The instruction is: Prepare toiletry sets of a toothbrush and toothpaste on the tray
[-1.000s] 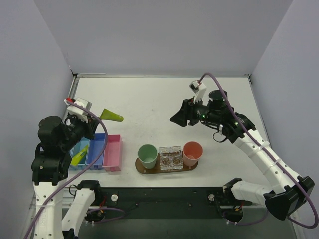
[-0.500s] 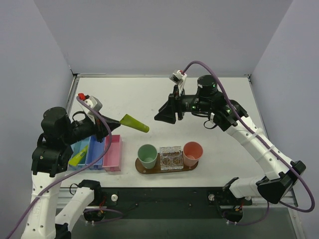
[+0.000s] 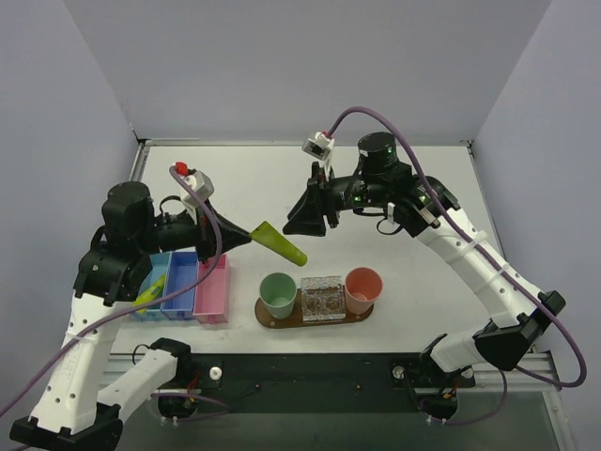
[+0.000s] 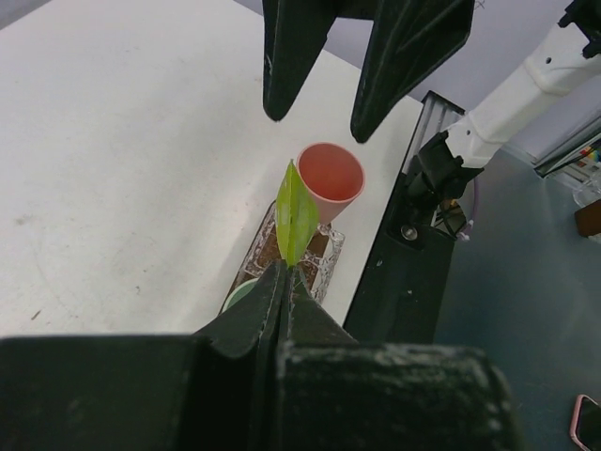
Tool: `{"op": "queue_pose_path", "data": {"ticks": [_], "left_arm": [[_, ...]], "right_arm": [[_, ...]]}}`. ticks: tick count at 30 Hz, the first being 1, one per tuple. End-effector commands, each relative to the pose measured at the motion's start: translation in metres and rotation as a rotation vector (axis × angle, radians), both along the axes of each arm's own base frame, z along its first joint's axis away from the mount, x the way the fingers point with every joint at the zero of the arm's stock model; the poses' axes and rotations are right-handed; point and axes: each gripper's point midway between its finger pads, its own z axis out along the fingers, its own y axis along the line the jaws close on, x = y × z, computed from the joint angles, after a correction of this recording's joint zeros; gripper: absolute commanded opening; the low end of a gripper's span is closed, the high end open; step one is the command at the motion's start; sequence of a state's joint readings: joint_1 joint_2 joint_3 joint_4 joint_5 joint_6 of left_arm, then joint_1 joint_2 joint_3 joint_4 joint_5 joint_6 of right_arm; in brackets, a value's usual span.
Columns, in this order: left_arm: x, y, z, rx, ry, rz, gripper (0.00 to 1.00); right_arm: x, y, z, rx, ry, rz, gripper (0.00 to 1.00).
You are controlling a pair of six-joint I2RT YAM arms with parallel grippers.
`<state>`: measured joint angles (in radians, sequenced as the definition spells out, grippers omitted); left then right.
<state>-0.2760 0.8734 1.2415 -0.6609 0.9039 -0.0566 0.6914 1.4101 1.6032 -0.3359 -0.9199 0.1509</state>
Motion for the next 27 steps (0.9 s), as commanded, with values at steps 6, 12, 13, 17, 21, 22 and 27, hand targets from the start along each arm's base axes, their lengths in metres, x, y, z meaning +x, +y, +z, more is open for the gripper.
{"op": "queue_pose_path", "data": {"ticks": [6, 12, 13, 17, 21, 22, 27], "left_arm": [[-0.009, -0.022, 0.038, -0.072, -0.110, -0.133, 0.00], [-0.013, -0.034, 0.040, -0.085, -0.104, -0.186, 0.00], [-0.012, -0.035, 0.039, -0.085, -0.103, -0.188, 0.00], [-0.009, -0.037, 0.038, -0.087, -0.108, -0.183, 0.00], [-0.005, -0.041, 0.039, -0.120, -0.106, -0.181, 0.00], [-0.003, -0.041, 0.038, -0.126, -0.108, -0.172, 0.00], [0.015, -0.044, 0.039, -0.202, -0.140, -0.093, 0.85]], "right_arm": [[-0.025, 0.016, 0.009, 0.017, -0.026, 0.118, 0.43], [-0.028, 0.019, 0.003, 0.005, -0.043, 0.131, 0.40], [-0.028, 0.020, 0.003, 0.004, -0.049, 0.135, 0.39], [-0.033, 0.020, -0.001, 0.000, -0.045, 0.153, 0.14], [-0.035, 0.019, -0.008, -0.011, -0.041, 0.150, 0.00], [-0.032, 0.019, -0.008, -0.009, -0.051, 0.138, 0.00], [-0.013, 0.014, 0.001, 0.077, -0.101, -0.019, 0.00]]}}
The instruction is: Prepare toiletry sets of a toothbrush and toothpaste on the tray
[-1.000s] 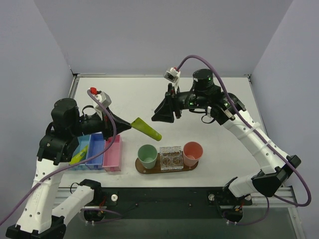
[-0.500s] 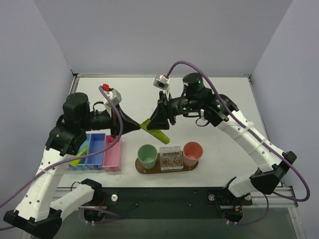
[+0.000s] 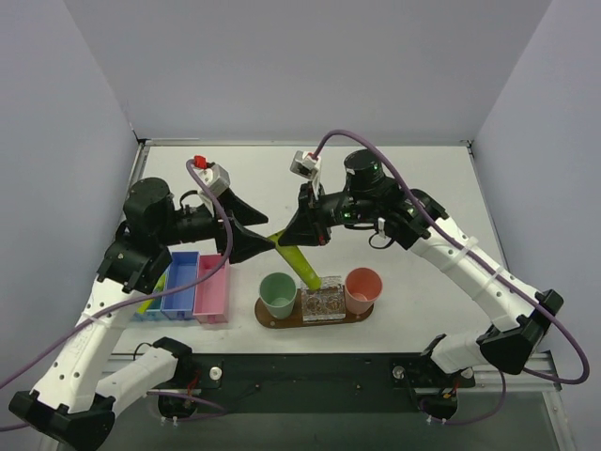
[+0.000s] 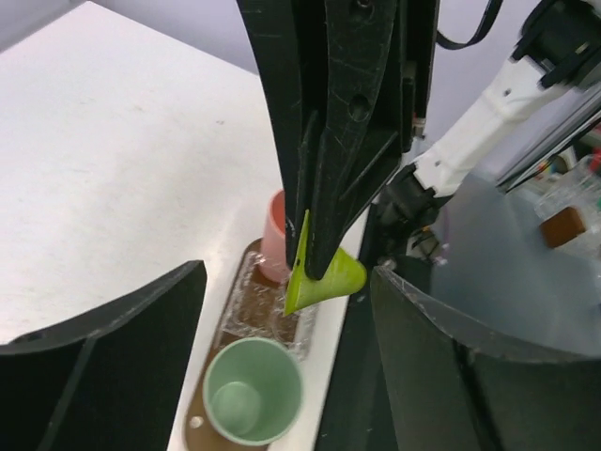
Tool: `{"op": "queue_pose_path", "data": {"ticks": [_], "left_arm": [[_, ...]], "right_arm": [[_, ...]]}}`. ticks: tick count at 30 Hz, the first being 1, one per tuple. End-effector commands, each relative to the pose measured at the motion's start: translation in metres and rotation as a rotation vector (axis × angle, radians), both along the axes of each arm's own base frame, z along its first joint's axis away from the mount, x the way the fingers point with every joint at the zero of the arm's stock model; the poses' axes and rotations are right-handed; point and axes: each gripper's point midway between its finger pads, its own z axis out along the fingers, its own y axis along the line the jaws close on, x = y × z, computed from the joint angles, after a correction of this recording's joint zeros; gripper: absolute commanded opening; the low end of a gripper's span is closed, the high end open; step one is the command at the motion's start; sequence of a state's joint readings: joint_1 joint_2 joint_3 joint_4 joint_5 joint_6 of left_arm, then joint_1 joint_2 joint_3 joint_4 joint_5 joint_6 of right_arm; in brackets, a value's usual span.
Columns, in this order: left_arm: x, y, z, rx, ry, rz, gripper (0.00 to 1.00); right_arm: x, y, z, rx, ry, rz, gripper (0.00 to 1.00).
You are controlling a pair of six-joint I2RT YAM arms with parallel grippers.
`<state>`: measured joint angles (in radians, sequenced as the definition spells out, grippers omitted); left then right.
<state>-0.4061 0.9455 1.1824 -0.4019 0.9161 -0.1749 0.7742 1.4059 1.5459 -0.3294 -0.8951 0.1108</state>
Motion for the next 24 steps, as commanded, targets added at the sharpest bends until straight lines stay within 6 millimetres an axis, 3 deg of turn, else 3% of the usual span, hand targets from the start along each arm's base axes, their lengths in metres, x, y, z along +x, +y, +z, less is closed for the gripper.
{"op": "queue_pose_path", "data": {"ticks": [1, 2, 3, 4, 6, 7, 9, 14, 20, 24], "left_arm": [[0.010, -0.005, 0.034, -0.154, -0.125, 0.037, 0.86], [0.011, -0.007, 0.045, -0.200, -0.177, 0.026, 0.86], [0.012, -0.010, 0.038, -0.218, -0.124, 0.021, 0.86], [0.013, -0.013, 0.034, -0.225, -0.103, 0.002, 0.86], [0.012, -0.020, 0.032, -0.249, -0.078, -0.025, 0.87], [0.014, -0.023, 0.028, -0.250, -0.064, -0.032, 0.87], [0.008, -0.033, 0.024, -0.264, -0.050, -0.065, 0.88], [-0.001, -0.051, 0.021, -0.277, -0.044, -0.122, 0.89], [-0.011, -0.073, 0.013, -0.297, 0.004, -0.199, 0.89], [-0.014, -0.081, 0.008, -0.299, 0.023, -0.225, 0.57]], "right_arm": [[0.013, -0.002, 0.025, 0.145, -0.088, -0.108, 0.00], [0.012, -0.007, 0.036, 0.186, -0.107, -0.134, 0.00], [0.016, -0.007, 0.050, 0.248, -0.120, -0.157, 0.00], [0.017, -0.008, 0.044, 0.254, -0.112, -0.176, 0.00], [0.017, -0.014, 0.062, 0.327, -0.139, -0.217, 0.00], [0.018, -0.015, 0.058, 0.334, -0.136, -0.230, 0.00], [0.019, -0.021, 0.071, 0.391, -0.168, -0.264, 0.00], [0.019, -0.034, 0.081, 0.457, -0.195, -0.324, 0.00], [0.014, -0.037, 0.091, 0.507, -0.199, -0.321, 0.00], [0.017, -0.038, 0.082, 0.484, -0.176, -0.344, 0.00]]}}
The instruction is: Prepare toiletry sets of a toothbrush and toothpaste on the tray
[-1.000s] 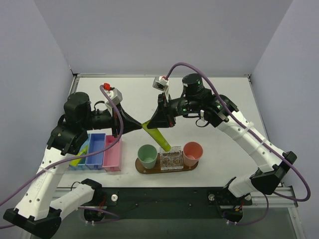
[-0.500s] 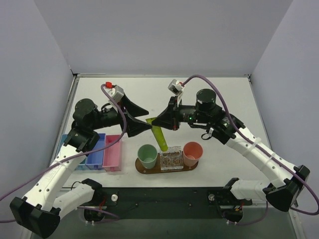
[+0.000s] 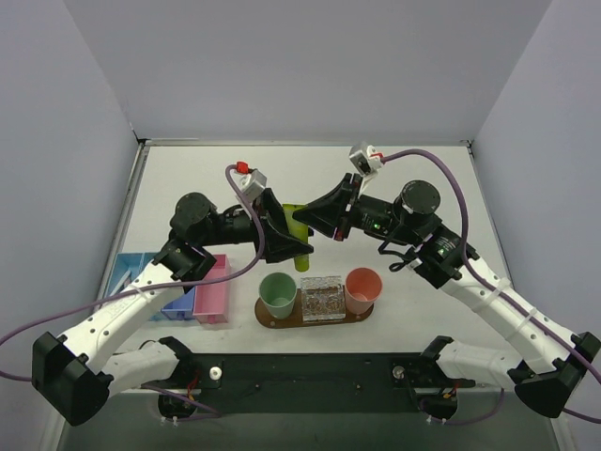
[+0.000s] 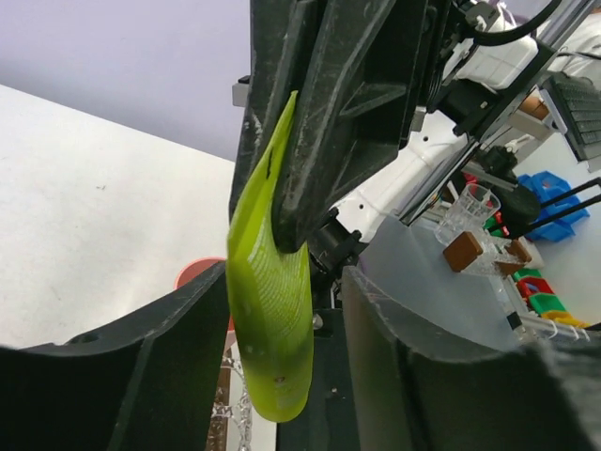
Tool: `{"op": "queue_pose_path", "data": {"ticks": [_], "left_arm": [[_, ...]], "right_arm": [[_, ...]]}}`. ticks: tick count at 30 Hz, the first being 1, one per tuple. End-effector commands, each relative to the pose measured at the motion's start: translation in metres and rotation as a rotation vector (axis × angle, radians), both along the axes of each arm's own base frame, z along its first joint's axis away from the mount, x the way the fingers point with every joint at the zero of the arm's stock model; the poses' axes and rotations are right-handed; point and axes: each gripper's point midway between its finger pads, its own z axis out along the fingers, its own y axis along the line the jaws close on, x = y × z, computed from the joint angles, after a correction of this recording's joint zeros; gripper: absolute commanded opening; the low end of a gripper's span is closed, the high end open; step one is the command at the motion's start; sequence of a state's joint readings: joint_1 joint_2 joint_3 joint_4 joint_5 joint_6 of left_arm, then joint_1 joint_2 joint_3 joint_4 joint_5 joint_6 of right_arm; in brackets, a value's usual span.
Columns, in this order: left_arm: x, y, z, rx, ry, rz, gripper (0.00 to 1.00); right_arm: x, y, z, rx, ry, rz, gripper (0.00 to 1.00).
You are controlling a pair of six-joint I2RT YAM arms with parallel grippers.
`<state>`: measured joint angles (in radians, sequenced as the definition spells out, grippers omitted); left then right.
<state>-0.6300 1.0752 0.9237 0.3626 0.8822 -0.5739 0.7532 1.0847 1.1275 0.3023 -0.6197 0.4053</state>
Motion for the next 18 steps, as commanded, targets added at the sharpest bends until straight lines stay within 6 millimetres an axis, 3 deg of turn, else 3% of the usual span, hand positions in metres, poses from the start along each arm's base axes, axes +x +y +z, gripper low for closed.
{"op": "queue_pose_path", "data": {"ticks": [1, 2, 3, 7, 10, 11, 13, 14, 15, 18], "left_arm": [[-0.004, -0.007, 0.011, -0.054, -0.037, -0.024, 0.51], [-0.003, -0.008, 0.010, -0.054, -0.035, -0.026, 0.46], [-0.003, -0.008, 0.007, -0.051, -0.030, -0.026, 0.34], [-0.003, -0.009, 0.003, -0.041, -0.026, -0.031, 0.13], [-0.001, -0.010, 0.000, -0.005, -0.049, -0.036, 0.11], [0.001, -0.010, -0.011, 0.042, -0.056, -0.031, 0.11], [0.003, -0.011, -0.016, 0.083, -0.072, -0.038, 0.10], [0.003, -0.010, -0.026, 0.123, -0.076, -0.043, 0.10], [0.002, -0.011, -0.029, 0.139, -0.079, -0.053, 0.09], [-0.002, -0.012, -0.041, 0.185, -0.085, -0.098, 0.09]], "right_arm": [[-0.001, -0.008, 0.027, 0.090, -0.066, -0.029, 0.00], [-0.001, -0.010, 0.028, 0.092, -0.066, -0.035, 0.00], [0.001, -0.010, 0.025, 0.084, -0.058, -0.040, 0.00], [0.001, -0.015, 0.019, 0.059, -0.034, -0.052, 0.01], [0.003, -0.024, 0.008, 0.007, -0.003, -0.059, 0.19], [0.003, -0.028, 0.010, -0.002, 0.001, -0.068, 0.24], [0.005, -0.036, -0.004, -0.060, 0.057, -0.085, 0.35], [0.010, -0.043, 0.000, -0.073, 0.054, -0.104, 0.37], [0.007, -0.048, -0.016, -0.139, 0.113, -0.102, 0.39], [0.000, -0.056, -0.036, -0.278, 0.160, -0.074, 0.43]]}}
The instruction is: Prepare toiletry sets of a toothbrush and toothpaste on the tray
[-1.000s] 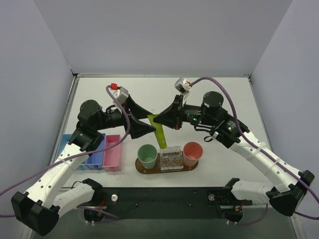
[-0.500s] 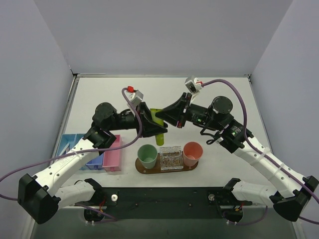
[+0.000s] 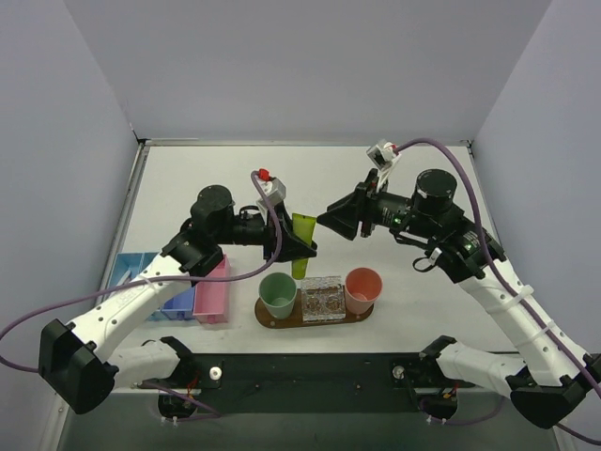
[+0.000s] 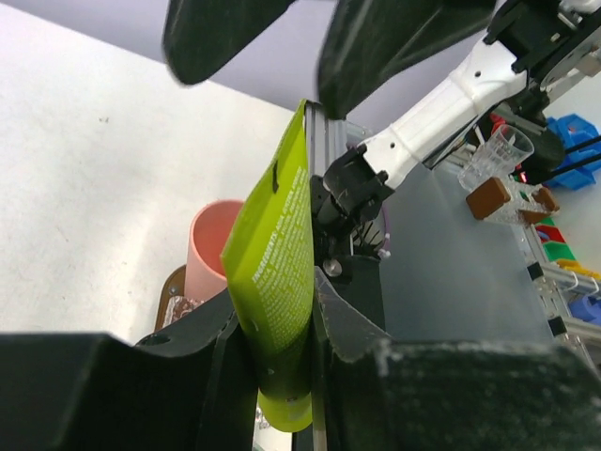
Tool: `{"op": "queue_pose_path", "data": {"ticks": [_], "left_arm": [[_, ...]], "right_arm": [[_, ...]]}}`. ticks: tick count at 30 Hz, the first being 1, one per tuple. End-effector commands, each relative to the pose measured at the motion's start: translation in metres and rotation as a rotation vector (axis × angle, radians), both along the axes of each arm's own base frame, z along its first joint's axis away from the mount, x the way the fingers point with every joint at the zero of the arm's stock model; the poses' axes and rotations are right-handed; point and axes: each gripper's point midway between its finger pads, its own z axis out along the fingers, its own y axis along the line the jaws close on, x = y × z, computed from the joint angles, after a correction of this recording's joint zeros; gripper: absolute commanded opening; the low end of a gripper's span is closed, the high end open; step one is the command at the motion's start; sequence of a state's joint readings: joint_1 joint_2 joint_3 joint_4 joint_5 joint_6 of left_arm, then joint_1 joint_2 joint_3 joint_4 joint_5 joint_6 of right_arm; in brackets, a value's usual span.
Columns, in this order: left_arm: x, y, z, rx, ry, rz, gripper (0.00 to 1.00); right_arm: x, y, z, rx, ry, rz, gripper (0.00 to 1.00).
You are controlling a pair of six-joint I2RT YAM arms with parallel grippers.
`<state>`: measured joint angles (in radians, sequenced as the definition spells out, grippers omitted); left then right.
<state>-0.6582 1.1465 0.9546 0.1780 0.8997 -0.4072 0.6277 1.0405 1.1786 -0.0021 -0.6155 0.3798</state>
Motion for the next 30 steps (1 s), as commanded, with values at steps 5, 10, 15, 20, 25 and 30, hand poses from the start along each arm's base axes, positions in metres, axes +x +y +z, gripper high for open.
{"op": "queue_pose_path", "data": {"ticks": [5, 10, 15, 20, 25, 30], "left_arm": [[-0.017, -0.007, -0.017, 0.125, -0.078, -0.144, 0.09], [-0.024, -0.015, -0.020, 0.133, -0.085, -0.189, 0.09], [-0.030, -0.018, -0.019, 0.130, -0.087, -0.218, 0.09], [-0.035, -0.018, -0.022, 0.138, -0.083, -0.234, 0.09], [-0.037, -0.020, -0.023, 0.139, -0.082, -0.245, 0.09], [-0.037, -0.022, -0.024, 0.141, -0.082, -0.248, 0.08]], "right_arm": [[-0.035, -0.012, -0.030, -0.231, 0.103, 0.147, 0.45], [-0.042, -0.005, -0.038, -0.262, 0.114, 0.186, 0.46], [-0.037, -0.003, -0.048, -0.297, 0.117, 0.173, 0.44], [-0.036, -0.002, -0.051, -0.303, 0.114, 0.180, 0.41], [-0.035, 0.002, -0.052, -0.299, 0.118, 0.182, 0.39], [-0.035, 0.002, -0.049, -0.284, 0.109, 0.178, 0.35]]}}
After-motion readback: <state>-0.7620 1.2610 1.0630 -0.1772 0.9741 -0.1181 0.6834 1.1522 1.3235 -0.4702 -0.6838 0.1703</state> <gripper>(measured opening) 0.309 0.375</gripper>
